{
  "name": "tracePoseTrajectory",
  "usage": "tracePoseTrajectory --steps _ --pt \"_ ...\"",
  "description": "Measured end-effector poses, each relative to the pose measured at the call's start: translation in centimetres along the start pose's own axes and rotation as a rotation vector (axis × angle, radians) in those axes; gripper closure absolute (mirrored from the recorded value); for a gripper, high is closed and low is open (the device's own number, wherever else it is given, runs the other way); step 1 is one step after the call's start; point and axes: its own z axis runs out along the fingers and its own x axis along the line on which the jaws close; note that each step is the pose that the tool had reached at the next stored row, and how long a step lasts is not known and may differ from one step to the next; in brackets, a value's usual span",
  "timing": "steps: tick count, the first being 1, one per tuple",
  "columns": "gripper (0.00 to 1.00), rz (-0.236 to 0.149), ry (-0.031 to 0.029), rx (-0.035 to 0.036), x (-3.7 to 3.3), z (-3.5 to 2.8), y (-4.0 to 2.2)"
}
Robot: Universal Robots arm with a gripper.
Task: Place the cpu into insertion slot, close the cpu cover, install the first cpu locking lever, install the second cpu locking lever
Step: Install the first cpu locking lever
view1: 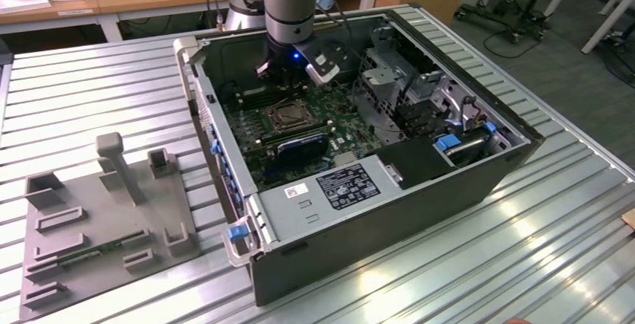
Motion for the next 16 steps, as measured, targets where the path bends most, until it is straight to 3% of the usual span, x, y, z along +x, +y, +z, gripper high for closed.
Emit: tracePoseTrajectory --steps 16 --pt "0.89 0.001 -0.0018 0.0042 0.07 0.55 -0.15"
